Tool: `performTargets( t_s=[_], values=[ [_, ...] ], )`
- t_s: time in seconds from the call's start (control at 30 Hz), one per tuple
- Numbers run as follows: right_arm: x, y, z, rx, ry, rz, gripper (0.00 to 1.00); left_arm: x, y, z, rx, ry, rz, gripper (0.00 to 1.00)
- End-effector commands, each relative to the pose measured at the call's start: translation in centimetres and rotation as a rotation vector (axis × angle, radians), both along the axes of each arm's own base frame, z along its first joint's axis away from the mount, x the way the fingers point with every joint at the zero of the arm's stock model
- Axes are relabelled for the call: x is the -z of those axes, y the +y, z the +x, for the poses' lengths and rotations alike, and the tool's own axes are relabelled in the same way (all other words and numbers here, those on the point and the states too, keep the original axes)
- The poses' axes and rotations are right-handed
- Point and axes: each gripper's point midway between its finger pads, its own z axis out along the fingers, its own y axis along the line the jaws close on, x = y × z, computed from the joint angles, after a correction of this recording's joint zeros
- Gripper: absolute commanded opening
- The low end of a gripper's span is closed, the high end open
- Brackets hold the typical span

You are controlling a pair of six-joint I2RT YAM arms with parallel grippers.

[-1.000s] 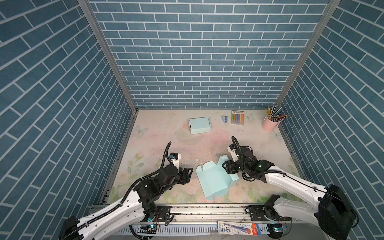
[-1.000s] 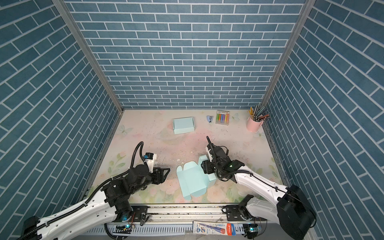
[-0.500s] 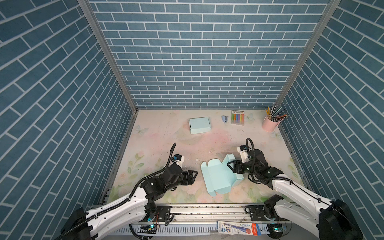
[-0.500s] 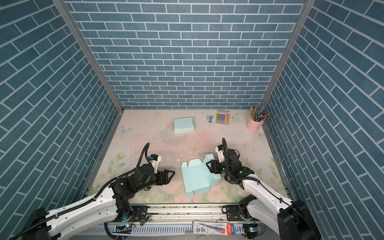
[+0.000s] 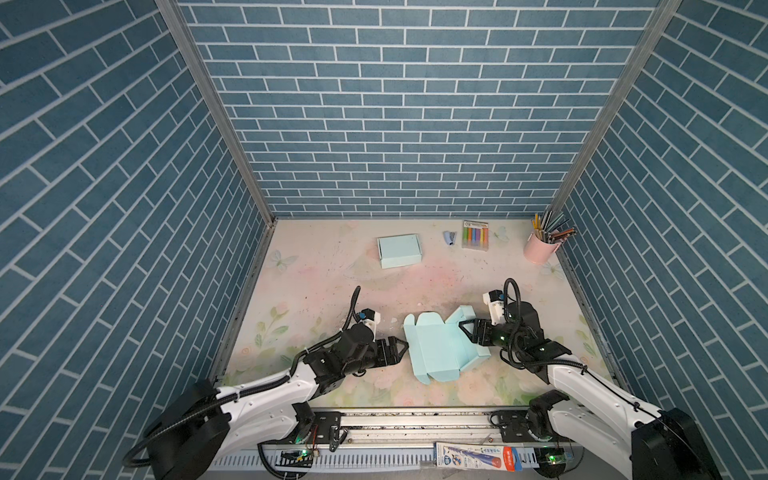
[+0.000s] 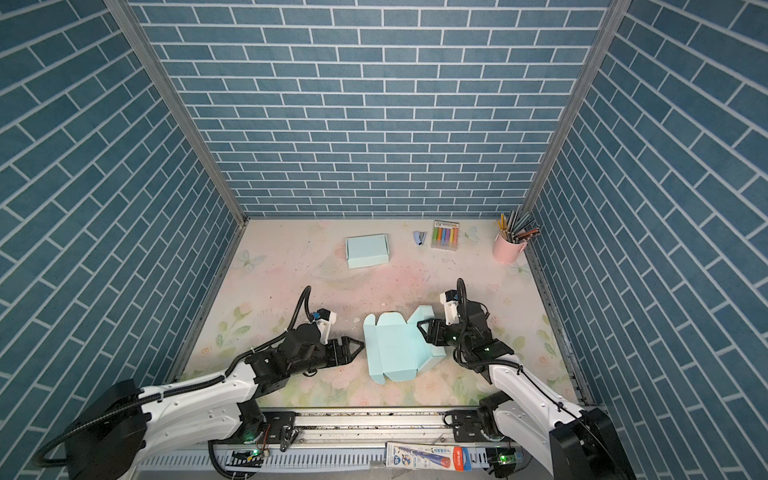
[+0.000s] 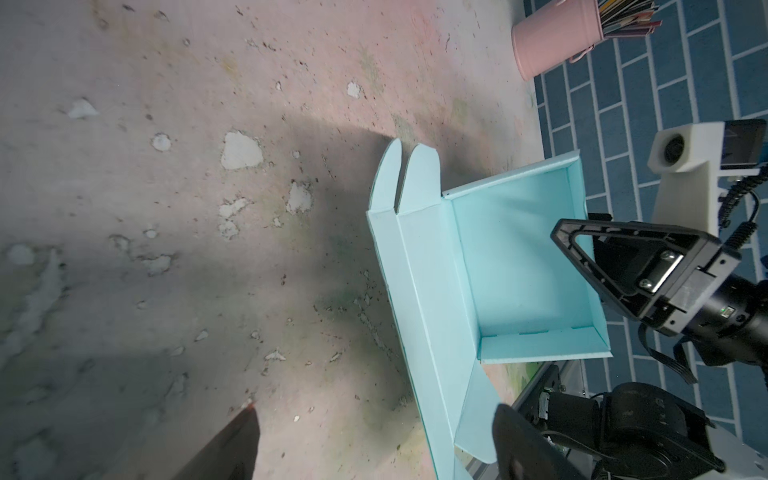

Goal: Fold the paper box

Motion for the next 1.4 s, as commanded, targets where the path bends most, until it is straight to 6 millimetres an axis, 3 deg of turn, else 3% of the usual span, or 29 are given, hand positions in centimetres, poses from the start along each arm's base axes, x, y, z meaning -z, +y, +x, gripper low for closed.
performTargets(
  t_s=[0.0,0.13,0.33,0.5,0.6,0.87,1.07,1.27,1.37],
  values=[
    [1.4,-0.5,-1.1,-0.006,0.044,-0.011,0.65,-2.8,-2.7,1.6,0.005,-0.037,-0.131,0.88],
    [1.6,-0.6,-1.2,-0.007,0.044,-0.002,0.65,-2.5,-4.5,2.2,0.01,-0.022,-0.174,0.8],
    [1.6,-0.4,-1.3,-0.014,0.038,0.019,0.65,-2.1,-6.8,2.5,0.04,-0.008,-0.176,0.53],
    [1.0,-0.5,-1.4,-0.02,0.013,0.021,0.67,-1.7,-5.9,3.2,-0.025,0.01,-0.148,0.26],
    [0.6,-0.4,-1.6,-0.027,-0.012,0.03,0.7,-1.8,-5.2,3.7,-0.064,0.007,-0.128,0.16],
    [-0.9,0.3,-2.7,-0.11,-0.099,0.081,0.85,-2.9,-4.2,4.8,-0.104,-0.022,-0.094,0.0],
    [-2.9,0.0,-2.7,-0.101,-0.212,0.101,0.96,-4.4,-2.4,5.8,-0.097,-0.071,-0.026,0.0],
    [-4.5,-1.8,-2.1,0.011,-0.314,0.082,0.96,-8.4,-0.9,6.6,0.1,-0.198,0.19,0.0],
    [-6.6,-2.5,-1.8,0.058,-0.403,0.109,0.95,-10.2,0.6,6.8,0.174,-0.248,0.322,0.0]
  ],
)
